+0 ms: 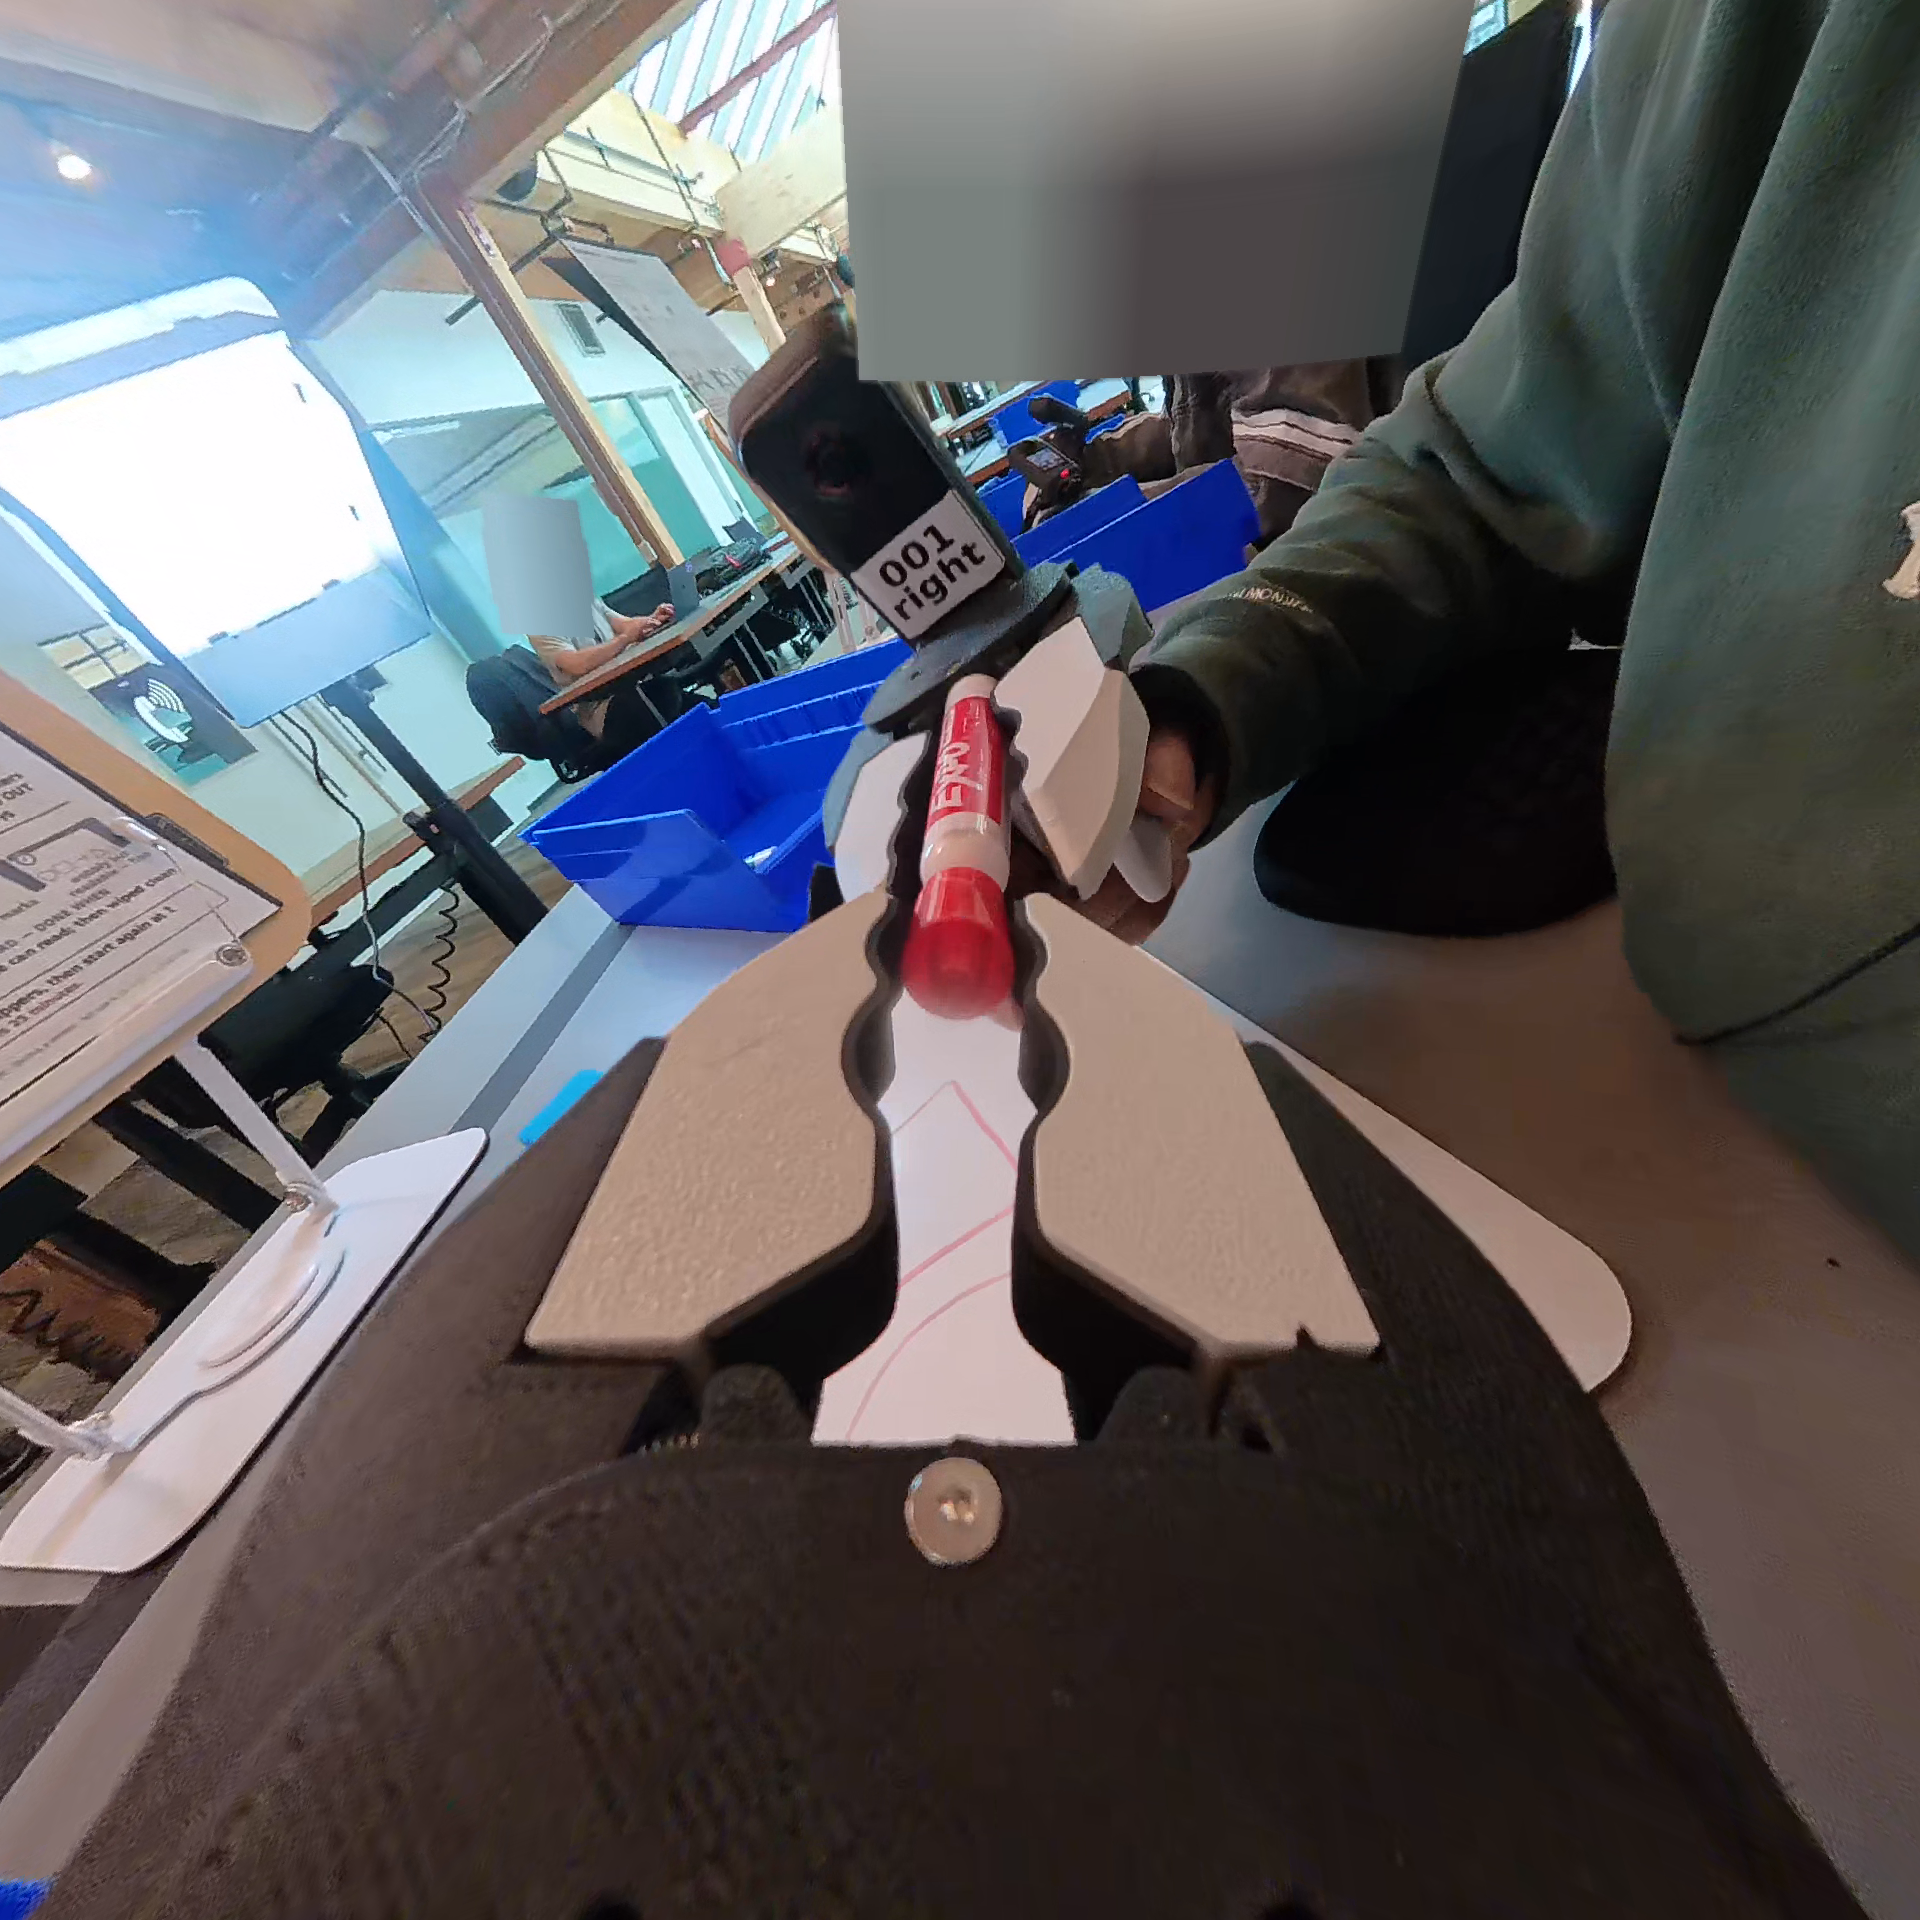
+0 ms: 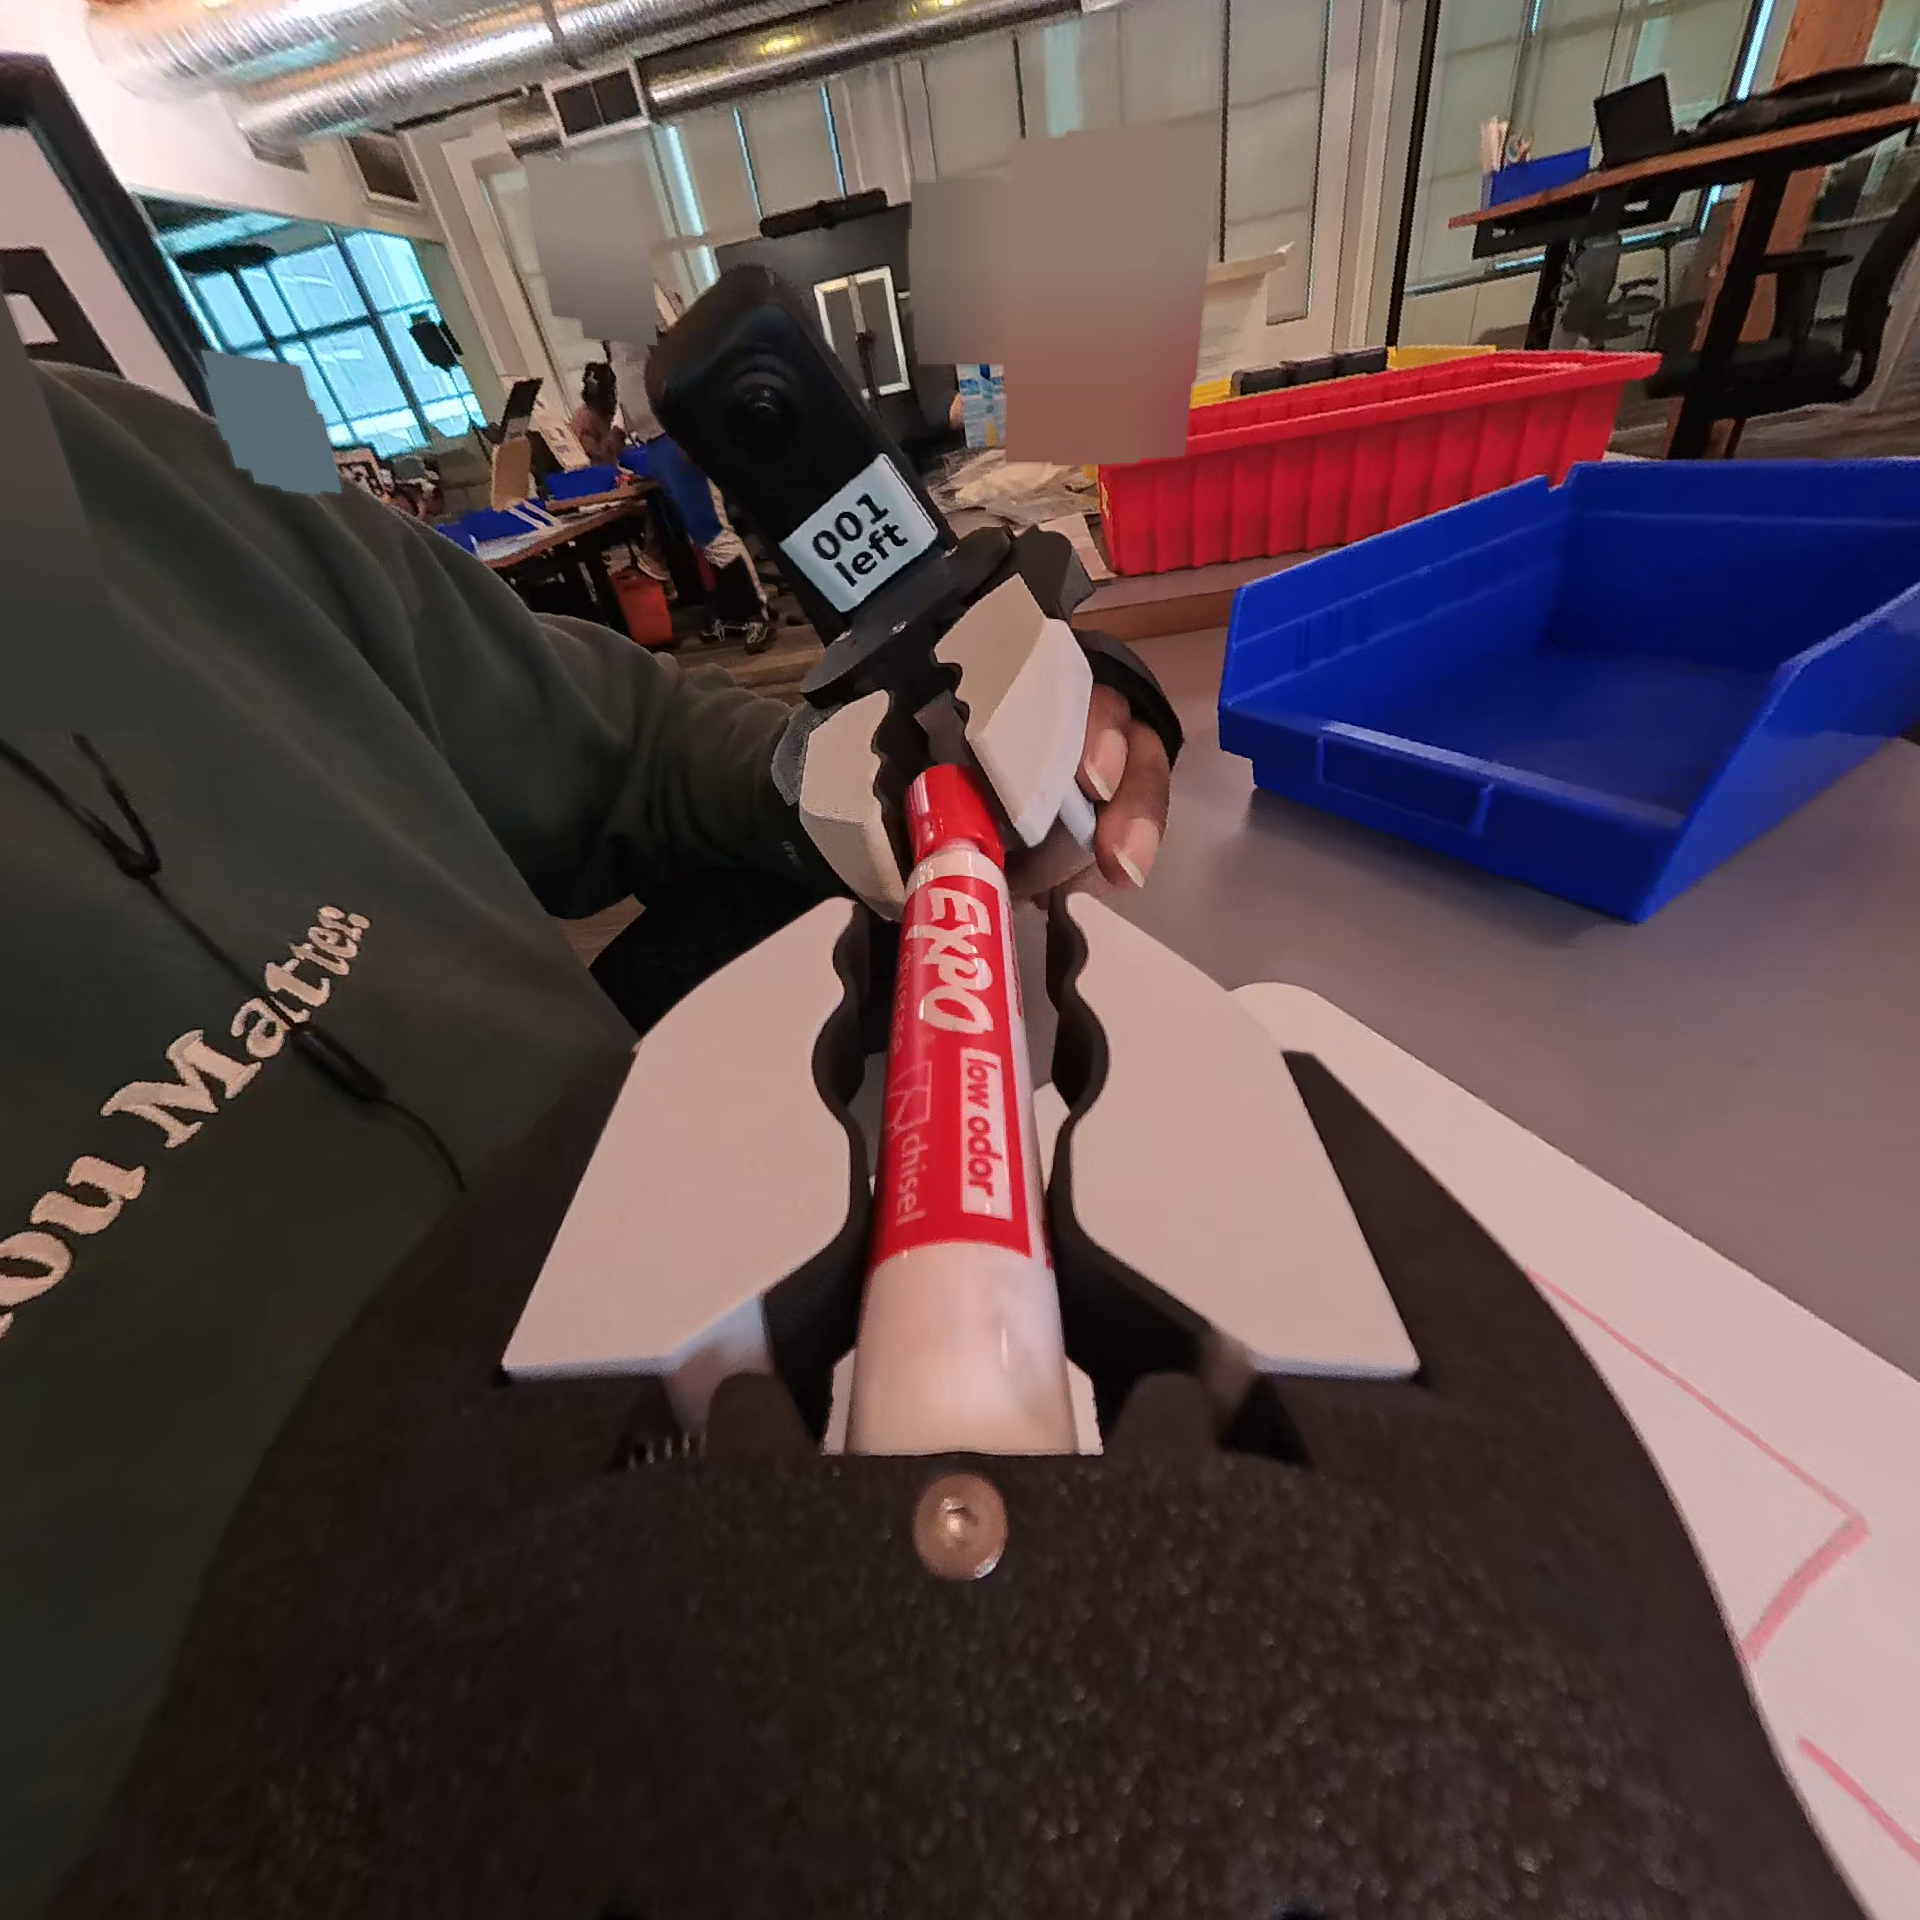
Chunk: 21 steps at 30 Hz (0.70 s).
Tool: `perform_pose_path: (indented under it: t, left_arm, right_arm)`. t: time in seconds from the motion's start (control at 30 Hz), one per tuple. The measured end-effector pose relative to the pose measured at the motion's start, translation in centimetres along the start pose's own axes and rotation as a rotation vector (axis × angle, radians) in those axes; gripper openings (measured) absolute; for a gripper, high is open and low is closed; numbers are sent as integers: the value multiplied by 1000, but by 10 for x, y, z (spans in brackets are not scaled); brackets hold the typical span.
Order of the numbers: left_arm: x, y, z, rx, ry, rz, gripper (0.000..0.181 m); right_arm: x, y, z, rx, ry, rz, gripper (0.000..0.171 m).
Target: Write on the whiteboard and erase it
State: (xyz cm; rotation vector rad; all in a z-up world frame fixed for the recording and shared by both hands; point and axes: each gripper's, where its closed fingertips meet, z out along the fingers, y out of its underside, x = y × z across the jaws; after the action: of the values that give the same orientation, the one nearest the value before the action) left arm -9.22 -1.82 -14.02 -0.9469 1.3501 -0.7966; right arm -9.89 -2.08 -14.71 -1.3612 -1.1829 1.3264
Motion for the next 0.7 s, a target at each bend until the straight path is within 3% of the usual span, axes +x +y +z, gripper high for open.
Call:
perform_pose_path:
  t: [0.53,0.7]
  left_arm:
    - [5,3,-2,44,3,2,20]
    - [12,11,-2,-1,54,5,20]
  right_arm:
    - [-4,7,6,159,-105,227,31]
    - [-5,14,7,122,-130,242,31]
